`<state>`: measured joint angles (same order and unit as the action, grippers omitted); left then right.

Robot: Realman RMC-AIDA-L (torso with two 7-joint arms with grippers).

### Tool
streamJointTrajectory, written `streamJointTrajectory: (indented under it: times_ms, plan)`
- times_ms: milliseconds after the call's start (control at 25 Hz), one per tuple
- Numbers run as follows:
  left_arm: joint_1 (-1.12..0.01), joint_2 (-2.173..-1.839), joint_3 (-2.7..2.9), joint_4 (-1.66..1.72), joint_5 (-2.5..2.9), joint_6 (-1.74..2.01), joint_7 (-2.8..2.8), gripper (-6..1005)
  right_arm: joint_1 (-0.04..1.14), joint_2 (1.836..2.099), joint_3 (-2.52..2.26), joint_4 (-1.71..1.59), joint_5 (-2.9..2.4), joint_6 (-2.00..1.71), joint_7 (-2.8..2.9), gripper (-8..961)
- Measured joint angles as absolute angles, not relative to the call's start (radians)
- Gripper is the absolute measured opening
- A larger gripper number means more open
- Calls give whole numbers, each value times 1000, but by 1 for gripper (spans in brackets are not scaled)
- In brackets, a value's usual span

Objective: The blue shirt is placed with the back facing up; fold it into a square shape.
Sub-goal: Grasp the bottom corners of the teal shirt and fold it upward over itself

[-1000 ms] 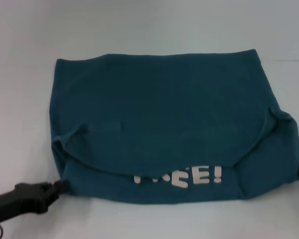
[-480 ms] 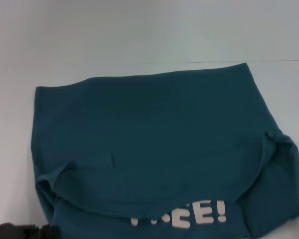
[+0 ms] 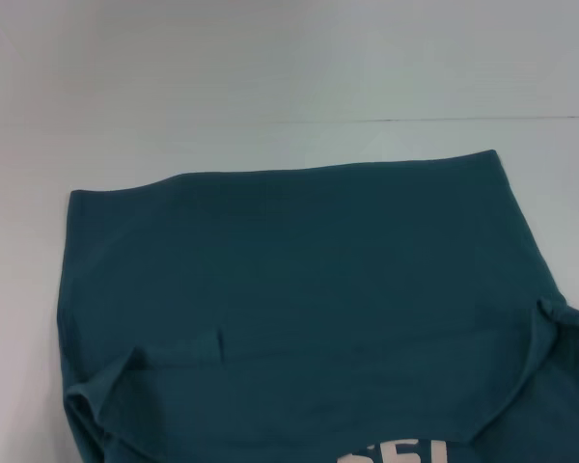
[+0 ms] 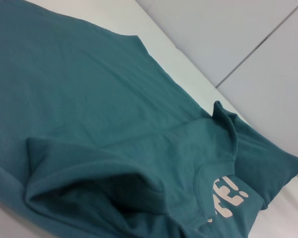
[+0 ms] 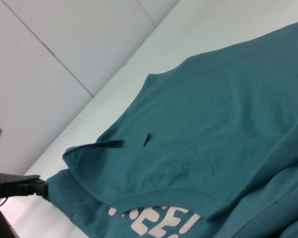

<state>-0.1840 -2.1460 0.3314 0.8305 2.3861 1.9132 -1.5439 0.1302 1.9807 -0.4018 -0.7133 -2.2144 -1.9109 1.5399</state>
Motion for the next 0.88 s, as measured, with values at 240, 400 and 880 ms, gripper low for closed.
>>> streamJointTrajectory:
  times_ms: [240,400,880]
  plan:
    - [-198,-2142,307,826,2378,1916,-1545,17,148,1979,-338,-713,-2227,-1923,1537,33]
    - [-278,-2121,257,791,2361,1900,-1560,16,218,1974,-256,-712,-2227,-1907,1562,33]
    - [-575,-2051,149,627,2348,1604,-1630,16,485,1953,-187,-649,-2223,-1596,1673,33]
